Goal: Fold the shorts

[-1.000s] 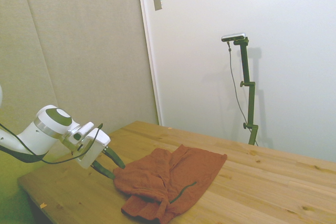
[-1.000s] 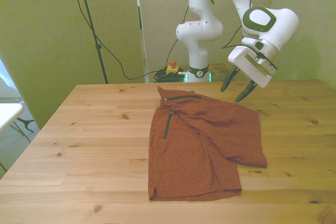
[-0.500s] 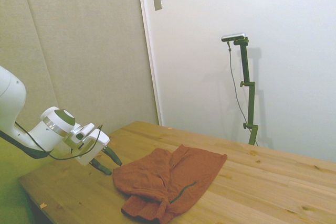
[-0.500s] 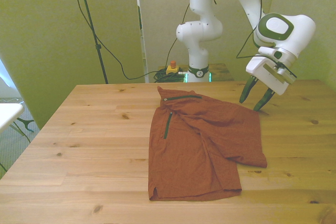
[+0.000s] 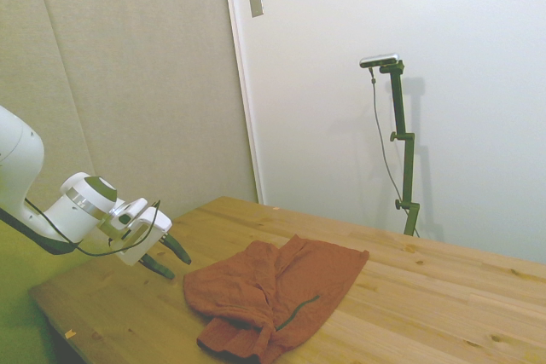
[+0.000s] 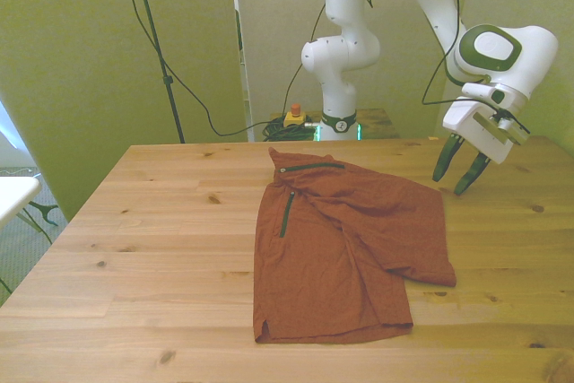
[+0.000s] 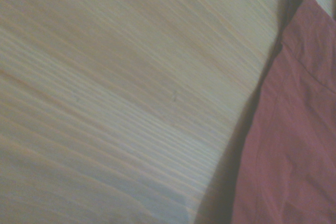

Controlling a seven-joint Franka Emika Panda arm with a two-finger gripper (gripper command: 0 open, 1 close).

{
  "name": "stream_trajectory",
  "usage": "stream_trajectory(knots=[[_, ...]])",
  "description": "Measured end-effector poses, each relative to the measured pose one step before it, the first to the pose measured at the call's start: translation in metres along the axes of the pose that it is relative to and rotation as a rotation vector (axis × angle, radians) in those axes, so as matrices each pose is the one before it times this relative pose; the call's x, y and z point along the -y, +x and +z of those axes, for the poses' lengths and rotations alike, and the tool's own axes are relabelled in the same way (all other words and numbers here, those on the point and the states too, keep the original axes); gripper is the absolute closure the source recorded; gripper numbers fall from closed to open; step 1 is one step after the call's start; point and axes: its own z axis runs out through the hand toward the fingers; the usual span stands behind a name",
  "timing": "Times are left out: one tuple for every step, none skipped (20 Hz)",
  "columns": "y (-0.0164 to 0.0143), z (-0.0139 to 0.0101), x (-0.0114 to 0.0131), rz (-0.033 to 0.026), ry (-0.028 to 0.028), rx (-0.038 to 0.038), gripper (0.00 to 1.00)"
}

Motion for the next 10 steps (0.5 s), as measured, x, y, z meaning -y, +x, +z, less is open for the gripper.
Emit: stream_trajectory(knots=[[0.0023,0.00284,-0.00185,0.00559,-0.00508,0.00227,0.0],[0.00249,0.00299,-0.00198,0.00612,-0.00547,0.00238,0.0],[0.00271,0.00334,-0.00215,0.0063,-0.00583,0.00263,0.0],[0.00302,0.00348,-0.00237,0.00708,-0.00594,0.00282,0.0],[0.00263,0.00295,-0.00197,0.0061,-0.0042,0.00237,0.0],[0.00239,0.00281,-0.00189,0.00575,-0.00401,0.00228,0.0],[0.00223,0.0027,-0.00183,0.00572,-0.00361,0.00241,0.0],[0.00217,0.00267,-0.00185,0.00535,-0.00371,0.00223,0.0],[0.0024,0.0031,-0.00222,0.00602,-0.0051,0.00261,0.0],[0.00254,0.00263,-0.00186,0.00657,-0.00221,0.00252,0.0]])
